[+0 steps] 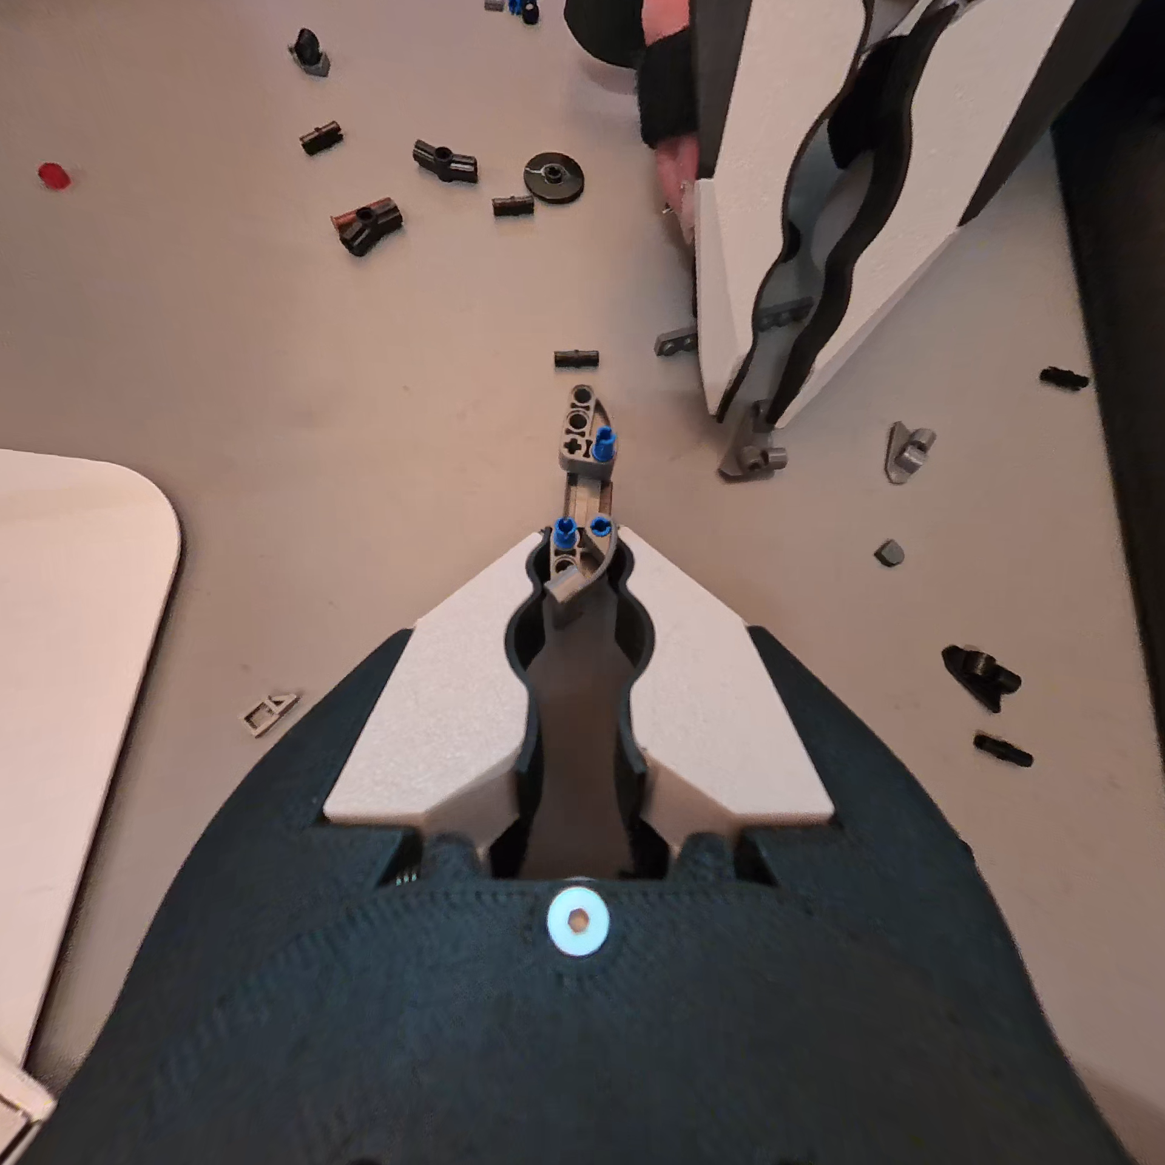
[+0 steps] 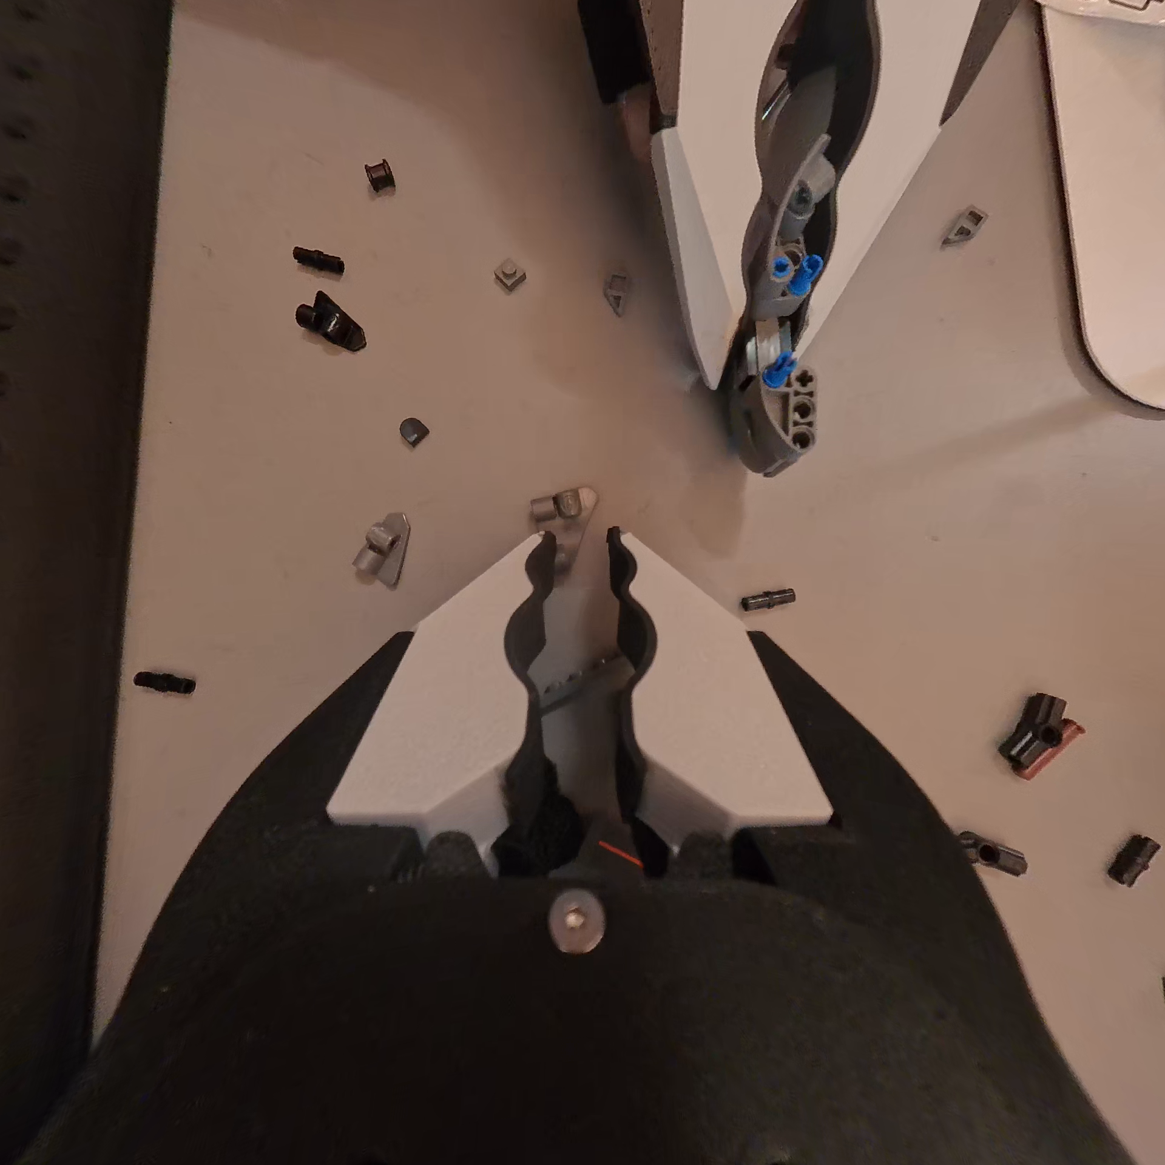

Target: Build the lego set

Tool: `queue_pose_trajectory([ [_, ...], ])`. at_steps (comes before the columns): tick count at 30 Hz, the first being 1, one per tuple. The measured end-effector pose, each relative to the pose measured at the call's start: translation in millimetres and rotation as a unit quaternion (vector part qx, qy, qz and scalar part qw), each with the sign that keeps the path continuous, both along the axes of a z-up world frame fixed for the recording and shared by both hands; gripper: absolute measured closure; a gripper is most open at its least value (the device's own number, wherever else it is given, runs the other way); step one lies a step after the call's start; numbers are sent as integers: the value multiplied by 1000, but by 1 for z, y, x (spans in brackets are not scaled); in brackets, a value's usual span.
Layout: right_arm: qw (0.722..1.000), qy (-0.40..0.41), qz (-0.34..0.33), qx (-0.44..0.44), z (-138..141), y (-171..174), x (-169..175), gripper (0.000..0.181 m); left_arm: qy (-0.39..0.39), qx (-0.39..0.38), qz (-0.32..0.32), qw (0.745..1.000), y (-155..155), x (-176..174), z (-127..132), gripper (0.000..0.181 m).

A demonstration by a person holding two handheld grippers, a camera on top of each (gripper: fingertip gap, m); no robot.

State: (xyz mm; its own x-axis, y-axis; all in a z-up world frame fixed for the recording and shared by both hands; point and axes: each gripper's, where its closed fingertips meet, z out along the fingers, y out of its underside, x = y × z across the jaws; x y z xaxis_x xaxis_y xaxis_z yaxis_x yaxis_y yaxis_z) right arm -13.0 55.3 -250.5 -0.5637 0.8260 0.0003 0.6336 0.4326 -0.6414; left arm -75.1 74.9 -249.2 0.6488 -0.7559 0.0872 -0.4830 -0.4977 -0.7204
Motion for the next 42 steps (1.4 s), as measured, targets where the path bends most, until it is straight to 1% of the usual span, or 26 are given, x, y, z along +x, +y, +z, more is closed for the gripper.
queue_pose_trajectory([
  [6, 1000, 1, -1, 0, 1, 0, 0, 166, -2, 7, 10, 1000, 3, -2, 2, 162],
  [11, 1000, 1, 0, 0, 0, 0, 0, 166, -2, 15, 3, 1000, 2, -1, 4, 165],
  [16, 1000, 0, 3, -4, 1, -1, 1, 166, -4, 6, -5, 1000, -1, 1, 4, 166],
  [22, 1000, -12, 15, -6, -3, -8, 4, 161, -5, 3, -8, 1000, -2, 2, 4, 166],
  [25, 1000, -15, 15, -1, -5, -8, 3, 165, -5, 2, -10, 1000, -3, 3, 4, 166],
  [33, 1000, -13, 13, 7, -6, -6, 1, 181, -3, 1, -14, 1000, -4, 5, 4, 166],
  [35, 1000, -12, 11, 5, -5, -5, 1, 181, -4, 0, -16, 1000, -4, 6, 4, 166],
  [38, 1000, -11, 10, -2, -1, -8, 1, 174, -5, 1, -16, 1000, -4, 7, 3, 166],
  [42, 1000, -16, 7, 1, 2, -12, -1, 171, -2, 1, -18, 1000, -4, 7, 3, 166],
])
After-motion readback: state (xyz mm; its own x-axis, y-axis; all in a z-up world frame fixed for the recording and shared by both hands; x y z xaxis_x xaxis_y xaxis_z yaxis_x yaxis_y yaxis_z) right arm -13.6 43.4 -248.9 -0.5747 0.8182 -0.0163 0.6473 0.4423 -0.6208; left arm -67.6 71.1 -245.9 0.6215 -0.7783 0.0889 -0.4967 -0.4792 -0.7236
